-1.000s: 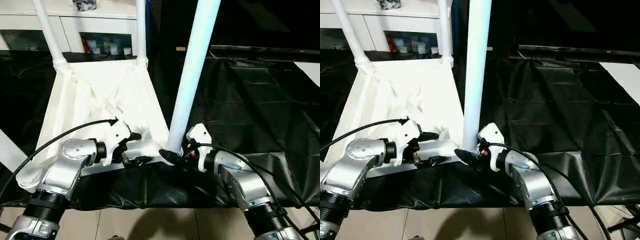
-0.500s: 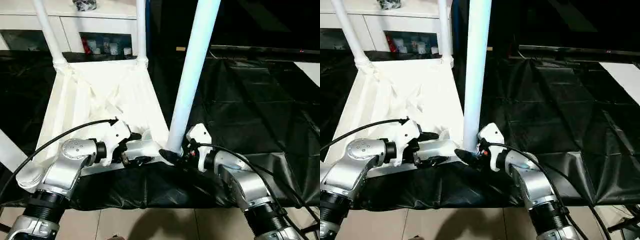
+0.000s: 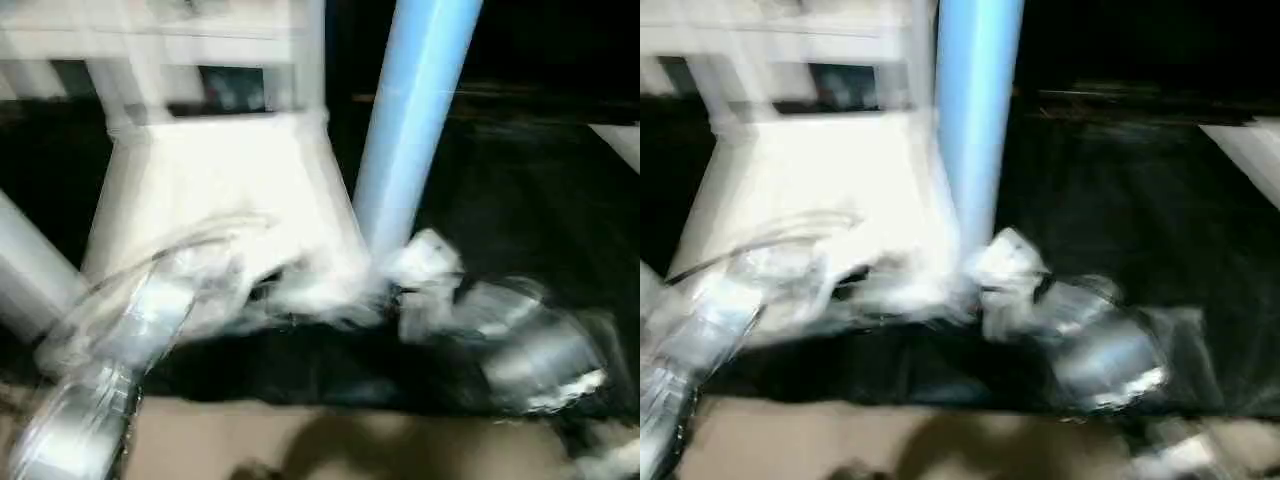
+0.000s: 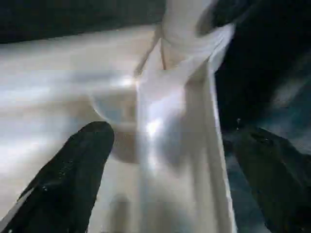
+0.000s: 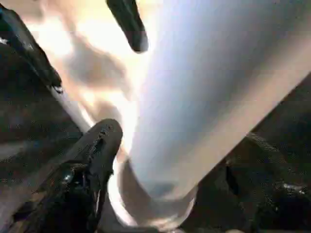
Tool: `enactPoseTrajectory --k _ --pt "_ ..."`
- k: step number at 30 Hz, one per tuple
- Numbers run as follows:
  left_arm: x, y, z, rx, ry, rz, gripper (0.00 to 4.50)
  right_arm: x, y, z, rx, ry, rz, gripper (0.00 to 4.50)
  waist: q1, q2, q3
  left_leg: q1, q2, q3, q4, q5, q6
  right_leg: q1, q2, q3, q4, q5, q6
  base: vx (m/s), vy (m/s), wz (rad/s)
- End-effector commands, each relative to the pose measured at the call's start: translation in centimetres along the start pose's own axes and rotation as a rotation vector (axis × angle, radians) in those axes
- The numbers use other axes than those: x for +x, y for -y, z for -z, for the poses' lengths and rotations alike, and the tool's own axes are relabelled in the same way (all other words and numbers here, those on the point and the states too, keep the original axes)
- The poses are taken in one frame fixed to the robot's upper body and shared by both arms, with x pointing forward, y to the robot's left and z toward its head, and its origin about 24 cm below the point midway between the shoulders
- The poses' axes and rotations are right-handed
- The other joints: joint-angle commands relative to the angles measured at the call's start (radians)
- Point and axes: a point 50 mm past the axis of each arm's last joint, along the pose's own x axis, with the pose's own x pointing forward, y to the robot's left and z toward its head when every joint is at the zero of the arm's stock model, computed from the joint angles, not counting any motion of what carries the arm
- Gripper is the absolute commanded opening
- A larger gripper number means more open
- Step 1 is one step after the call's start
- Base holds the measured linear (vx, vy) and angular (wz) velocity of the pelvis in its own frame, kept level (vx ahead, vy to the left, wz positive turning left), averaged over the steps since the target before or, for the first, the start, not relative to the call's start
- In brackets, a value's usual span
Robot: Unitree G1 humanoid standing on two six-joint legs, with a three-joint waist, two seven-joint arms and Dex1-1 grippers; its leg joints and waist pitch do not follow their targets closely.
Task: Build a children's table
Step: Rotate leg to tighten
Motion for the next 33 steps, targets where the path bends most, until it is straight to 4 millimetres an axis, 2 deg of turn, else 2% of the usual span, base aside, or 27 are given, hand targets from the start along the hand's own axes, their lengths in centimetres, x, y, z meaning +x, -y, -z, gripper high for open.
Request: enactPoseTrajectory --k 1,2,3,4,5,6,8,9,10,11,12,15,18,20,21,22,23,24,25,27,29,31,33 --pt "1.2 1.4 1.2 -0.028 -0.028 0.080 4.45 0.4 -1.0 0.5 0.020 -0.018 -0.054 3.58 -0.009 -0.034 -0.043 -0.016 0.015 -0.016 -0.061 -0.190 0.038 0.050 -0.067 0.048 -0.083 -0.369 -0.141 0.012 0.059 -0.04" --pt "1.2 1.4 1.2 -0.028 -0.027 0.082 4.45 0.4 -1.0 0.5 0.020 -0.018 -0.056 3.58 -0.011 -0.025 -0.056 -0.008 0.018 -0.017 -0.052 -0.172 0.038 0.044 -0.073 0.058 -0.082 -0.379 -0.131 0.000 0.000 0.00" --pt "1.2 1.4 1.2 -0.028 -0.027 0.081 4.45 0.4 -1.0 0.5 0.019 -0.018 -0.058 3.58 -0.018 -0.026 -0.062 -0.009 0.016 -0.017 -0.050 -0.160 0.043 0.047 -0.071 0.058 -0.078 -0.359 -0.135 0.000 0.000 0.00" --pt "1.2 1.4 1.2 -0.028 -0.025 0.080 4.45 0.4 -1.0 0.5 0.019 -0.017 -0.060 3.58 -0.028 -0.028 -0.072 -0.024 0.011 -0.019 -0.046 -0.120 0.050 0.060 -0.067 0.057 -0.068 -0.304 -0.134 0.000 0.000 0.00" --pt "1.2 1.4 1.1 -0.029 -0.024 0.080 4.45 0.4 -1.0 0.4 0.020 -0.013 -0.063 3.58 -0.028 -0.021 -0.078 -0.025 0.013 -0.021 -0.044 -0.100 0.051 0.058 -0.068 0.058 -0.063 -0.270 -0.137 0.000 0.000 0.00" --pt "1.2 1.3 1.1 -0.029 -0.022 0.083 4.45 0.3 -1.1 0.3 0.021 -0.010 -0.068 3.58 -0.037 -0.014 -0.086 -0.026 0.013 -0.022 -0.036 -0.065 0.066 0.050 -0.061 0.057 -0.055 -0.160 -0.164 0.000 0.000 0.00" --pt "1.2 1.3 1.1 -0.030 -0.020 0.086 4.45 0.3 -1.1 0.2 0.022 -0.010 -0.069 3.58 -0.039 -0.012 -0.090 -0.032 0.015 -0.023 -0.030 -0.043 0.083 0.046 -0.059 0.055 -0.046 -0.066 -0.198 0.000 0.000 0.00" --pt "1.2 1.2 1.1 -0.032 -0.019 0.089 4.45 0.2 -1.1 0.2 0.023 -0.015 -0.070 3.58 -0.040 -0.012 -0.088 -0.032 0.016 -0.023 -0.031 -0.049 0.088 0.044 -0.058 0.053 -0.047 -0.060 -0.204 0.000 0.000 0.00" --pt "1.3 1.0 1.1 -0.035 -0.019 0.094 4.45 0.1 -1.2 0.1 0.024 -0.024 -0.072 3.58 -0.040 -0.012 -0.081 -0.031 0.014 -0.022 -0.033 -0.094 0.088 0.043 -0.058 0.048 -0.058 -0.124 -0.202 0.000 0.000 0.00" --pt "1.3 0.9 1.0 -0.049 -0.006 0.096 4.45 0.1 -1.2 0.0 0.025 -0.027 -0.071 3.58 -0.038 -0.005 -0.083 -0.029 0.016 -0.023 -0.032 -0.101 0.084 0.043 -0.061 0.048 -0.057 -0.138 -0.201 0.000 0.000 0.00" --pt "1.3 0.8 0.9 -0.074 0.009 0.092 4.45 0.0 -1.2 0.0 0.027 -0.028 -0.069 3.58 -0.039 -0.010 -0.080 -0.032 0.017 -0.023 -0.034 -0.111 0.080 0.044 -0.063 0.048 -0.060 -0.156 -0.198 0.000 0.000 0.00" --pt "1.4 0.8 0.7 -0.138 0.062 0.080 4.45 0.0 -1.2 0.0 0.040 -0.020 -0.068 3.58 -0.038 -0.011 -0.080 -0.031 0.017 -0.023 -0.034 -0.126 0.070 0.045 -0.066 0.046 -0.063 -0.190 -0.195 0.000 0.000 0.00" --pt "1.8 0.8 0.8 -0.240 0.106 0.039 4.45 0.0 -1.0 0.1 0.067 -0.010 -0.055 3.58 -0.038 -0.015 -0.081 -0.034 0.016 -0.023 -0.033 -0.115 0.074 0.046 -0.065 0.045 -0.061 -0.178 -0.193 0.000 0.000 0.00" --pt "2.5 1.6 1.0 -0.291 0.129 0.049 4.45 0.2 -0.8 0.2 0.077 -0.008 -0.048 3.58 -0.039 -0.017 -0.081 -0.036 0.016 -0.024 -0.033 -0.104 0.080 0.048 -0.067 0.044 -0.062 -0.175 -0.193 0.000 0.000 0.00" --pt "2.7 1.8 1.2 -0.302 0.129 0.047 4.45 0.3 -0.7 0.2 0.082 -0.007 -0.045 3.58 -0.041 -0.029 -0.081 -0.038 0.015 -0.022 -0.033 -0.097 0.086 0.049 -0.066 0.045 -0.063 -0.181 -0.187 0.000 0.000 0.00" --pt "2.9 2.0 1.2 -0.304 0.129 0.046 4.45 0.3 -0.7 0.3 0.086 -0.008 -0.043 3.58 -0.040 -0.023 -0.082 -0.038 0.016 -0.023 -0.032 -0.091 0.088 0.048 -0.067 0.045 -0.060 -0.180 -0.188 0.000 0.000 0.00" --pt "3.2 2.2 1.3 -0.304 0.126 0.037 4.45 0.4 -0.6 0.3 0.092 -0.008 -0.038 3.58 -0.042 -0.025 -0.080 -0.038 0.016 -0.023 -0.032 -0.090 0.093 0.045 -0.066 0.044 -0.062 -0.186 -0.184 0.000 0.000 0.00" --pt "3.4 2.2 1.5 -0.299 0.110 0.016 4.45 0.5 -0.5 0.3 0.094 -0.009 -0.033 3.58 -0.044 -0.031 -0.079 -0.037 0.016 -0.021 -0.033 -0.095 0.095 0.043 -0.065 0.044 -0.066 -0.203 -0.177 0.000 0.000 0.00" --pt "3.5 2.2 1.7 -0.290 0.095 0.001 4.45 0.6 -0.4 0.4 0.102 -0.008 -0.032 3.58 -0.043 -0.027 -0.079 -0.036 0.017 -0.022 -0.033 -0.099 0.092 0.043 -0.066 0.044 -0.065 -0.214 -0.175 0.000 0.000 0.00" --pt "3.6 2.2 2.3 -0.277 0.070 -0.025 4.18 0.7 -0.4 0.4 0.105 -0.005 -0.032 3.58 -0.043 -0.030 -0.076 -0.035 0.016 -0.023 -0.035 -0.117 0.086 0.041 -0.066 0.043 -0.072 -0.259 -0.156 0.000 0.000 0.00" --pt "3.3 2.0 2.9 -0.295 0.044 -0.060 4.08 1.0 -0.2 0.5 0.096 -0.007 -0.023 3.58 -0.045 -0.032 -0.076 -0.034 0.018 -0.024 -0.037 -0.118 0.079 0.041 -0.066 0.043 -0.072 -0.260 -0.144 0.000 0.000 0.00" --pt "3.1 1.9 3.3 -0.327 0.037 -0.082 3.86 1.2 -0.1 0.6 0.094 -0.005 -0.017 3.58 -0.046 -0.030 -0.076 -0.034 0.019 -0.024 -0.037 -0.119 0.075 0.038 -0.068 0.044 -0.070 -0.252 -0.151 0.000 0.000 0.00" --pt "3.0 1.8 3.5 -0.342 0.040 -0.092 3.70 1.4 -0.1 0.5 0.090 0.001 -0.012 3.58 -0.046 -0.032 -0.075 -0.035 0.018 -0.023 -0.037 -0.118 0.074 0.040 -0.069 0.044 -0.070 -0.245 -0.156 0.000 0.000 0.00"
